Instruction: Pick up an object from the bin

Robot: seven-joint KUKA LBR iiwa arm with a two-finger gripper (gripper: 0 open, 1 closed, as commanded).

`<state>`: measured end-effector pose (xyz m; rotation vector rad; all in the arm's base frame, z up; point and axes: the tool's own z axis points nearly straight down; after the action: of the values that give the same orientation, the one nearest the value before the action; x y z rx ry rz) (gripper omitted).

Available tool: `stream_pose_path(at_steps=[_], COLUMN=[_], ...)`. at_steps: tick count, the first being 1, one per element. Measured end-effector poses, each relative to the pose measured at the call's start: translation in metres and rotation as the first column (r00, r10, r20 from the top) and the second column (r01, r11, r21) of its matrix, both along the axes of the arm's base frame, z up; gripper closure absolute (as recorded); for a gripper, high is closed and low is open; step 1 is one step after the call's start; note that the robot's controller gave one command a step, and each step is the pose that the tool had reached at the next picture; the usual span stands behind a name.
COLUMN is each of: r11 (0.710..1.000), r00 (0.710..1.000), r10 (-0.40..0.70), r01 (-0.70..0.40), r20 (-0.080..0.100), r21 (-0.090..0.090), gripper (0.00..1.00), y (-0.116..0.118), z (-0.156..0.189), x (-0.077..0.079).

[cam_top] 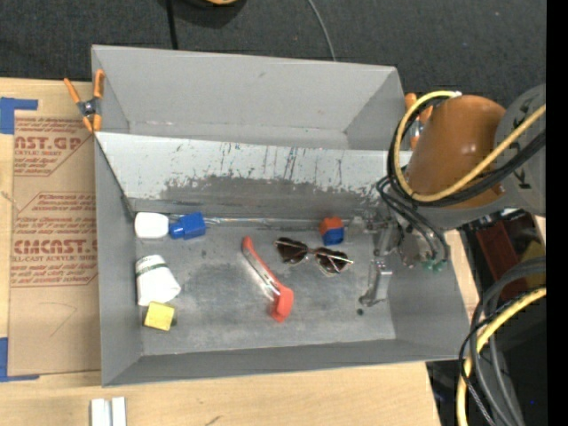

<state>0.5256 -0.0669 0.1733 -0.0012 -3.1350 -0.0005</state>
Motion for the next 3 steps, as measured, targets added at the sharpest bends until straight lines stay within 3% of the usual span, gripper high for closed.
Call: stream_pose_path(at_steps=[1, 2, 3], r11=[1.0, 1.0, 0.999], r00=[1.0, 1.0, 0.999], r10=[0.001, -0.003, 0.049], r01=[-0.001, 0.003, -0.049], r20=[0.007, 0.015, 0.012], r21=[-0.001, -0.002, 0.0], gripper=[0.0, 0.0, 0.0], y=[0.0, 0.018, 0.02], z=[0.004, -0.035, -0.082], x=[0.002, 0.016, 0.045])
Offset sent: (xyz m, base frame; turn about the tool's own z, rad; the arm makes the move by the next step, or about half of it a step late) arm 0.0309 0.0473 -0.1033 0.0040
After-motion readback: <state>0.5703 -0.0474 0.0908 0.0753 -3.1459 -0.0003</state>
